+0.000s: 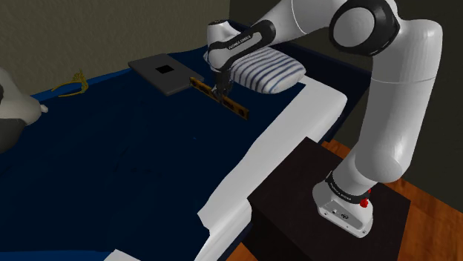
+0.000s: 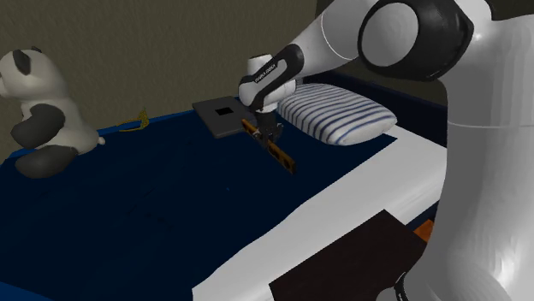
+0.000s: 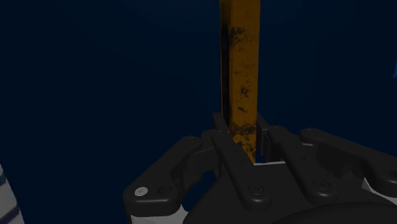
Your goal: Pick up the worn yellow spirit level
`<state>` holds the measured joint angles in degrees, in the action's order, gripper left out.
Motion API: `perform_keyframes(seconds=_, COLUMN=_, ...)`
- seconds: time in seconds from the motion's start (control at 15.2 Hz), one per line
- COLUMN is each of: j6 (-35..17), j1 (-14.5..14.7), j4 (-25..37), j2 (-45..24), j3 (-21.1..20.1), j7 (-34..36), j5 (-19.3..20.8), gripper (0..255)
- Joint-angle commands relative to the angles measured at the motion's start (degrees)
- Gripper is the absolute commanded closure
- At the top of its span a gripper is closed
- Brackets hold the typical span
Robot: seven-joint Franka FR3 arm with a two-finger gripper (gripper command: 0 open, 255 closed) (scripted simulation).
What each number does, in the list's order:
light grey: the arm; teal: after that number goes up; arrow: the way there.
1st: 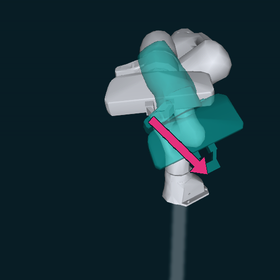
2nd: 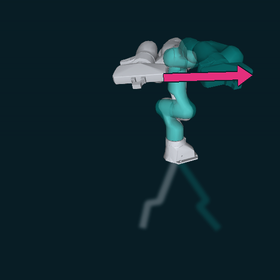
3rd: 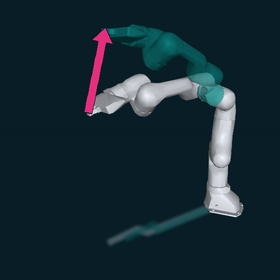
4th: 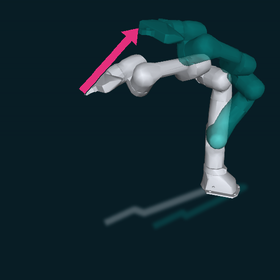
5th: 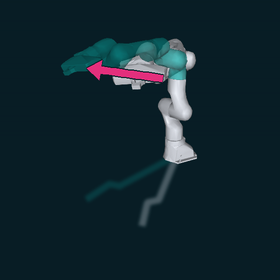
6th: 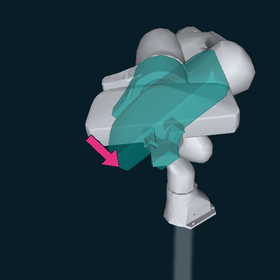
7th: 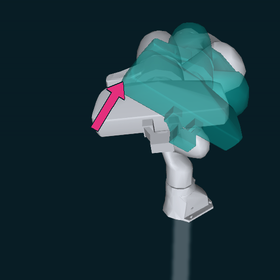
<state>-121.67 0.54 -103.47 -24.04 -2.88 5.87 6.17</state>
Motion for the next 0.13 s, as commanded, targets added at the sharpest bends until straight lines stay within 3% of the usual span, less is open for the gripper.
perform_keyframes(seconds=0.0, j6=0.80, j1=0.02, j4=0.40, j2=0.41, j3=-0.04, j7=-0.05, j5=-0.07, gripper=255)
perform_keyframes(seconds=0.07, j6=0.81, j1=0.02, j4=0.41, j2=0.41, j3=-0.04, j7=-0.05, j5=-0.07, gripper=255)
